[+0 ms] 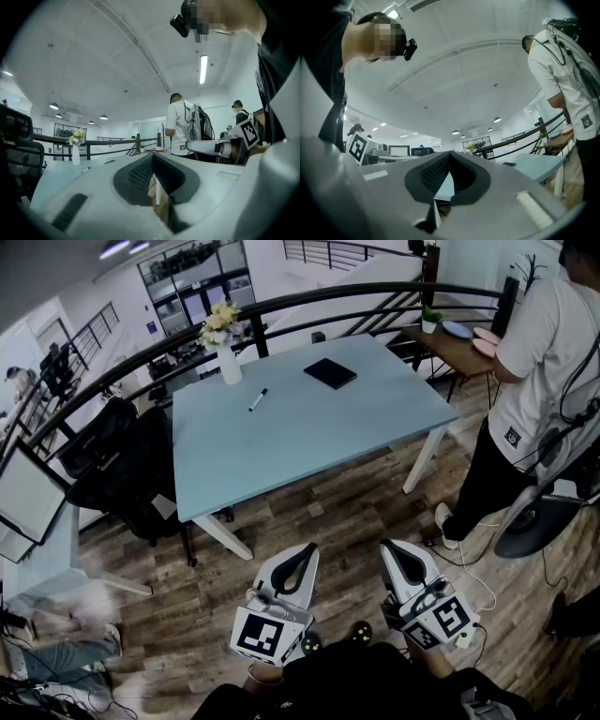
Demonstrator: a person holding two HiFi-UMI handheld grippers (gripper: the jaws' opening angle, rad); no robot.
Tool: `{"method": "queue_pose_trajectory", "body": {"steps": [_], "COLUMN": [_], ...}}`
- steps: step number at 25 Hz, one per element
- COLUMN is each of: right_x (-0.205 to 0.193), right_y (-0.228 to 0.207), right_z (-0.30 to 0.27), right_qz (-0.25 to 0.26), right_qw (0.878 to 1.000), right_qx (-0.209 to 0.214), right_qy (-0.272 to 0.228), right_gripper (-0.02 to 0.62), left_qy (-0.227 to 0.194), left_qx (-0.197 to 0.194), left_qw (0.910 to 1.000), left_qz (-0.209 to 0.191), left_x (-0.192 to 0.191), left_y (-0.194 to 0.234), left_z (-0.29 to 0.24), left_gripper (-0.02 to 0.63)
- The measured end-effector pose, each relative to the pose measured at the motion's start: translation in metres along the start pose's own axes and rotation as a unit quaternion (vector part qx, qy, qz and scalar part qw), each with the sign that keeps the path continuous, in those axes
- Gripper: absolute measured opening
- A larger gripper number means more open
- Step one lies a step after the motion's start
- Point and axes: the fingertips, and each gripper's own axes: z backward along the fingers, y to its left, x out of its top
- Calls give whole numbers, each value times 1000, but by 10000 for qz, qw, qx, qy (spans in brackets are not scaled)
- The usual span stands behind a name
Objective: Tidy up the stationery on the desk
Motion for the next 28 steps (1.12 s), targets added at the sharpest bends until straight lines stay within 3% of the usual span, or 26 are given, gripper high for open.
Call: {"method": "queue_pose_trajectory", "body": {"steps": [11, 21, 28], "right_x": [0, 4, 4], "right_y": [-14, -27, -38], "right_z": [15, 24, 19], "right_qz": [-305, -485, -626], "right_qw": [9994, 9983, 9965], "right_qx": [-76, 158, 496], "right_qy": [-167, -278, -249], "right_gripper": [3, 2, 0], "left_qy": [103, 201, 165], "left_qx": [42, 155, 472], "left_qw": [9999, 9996, 9987], "left_qz": [2, -104, -116], "left_x": [-5, -5, -1], "left_y": [-12, -25, -27], "left_z": [-7, -18, -25], "left_gripper": [-12, -12, -12]}}
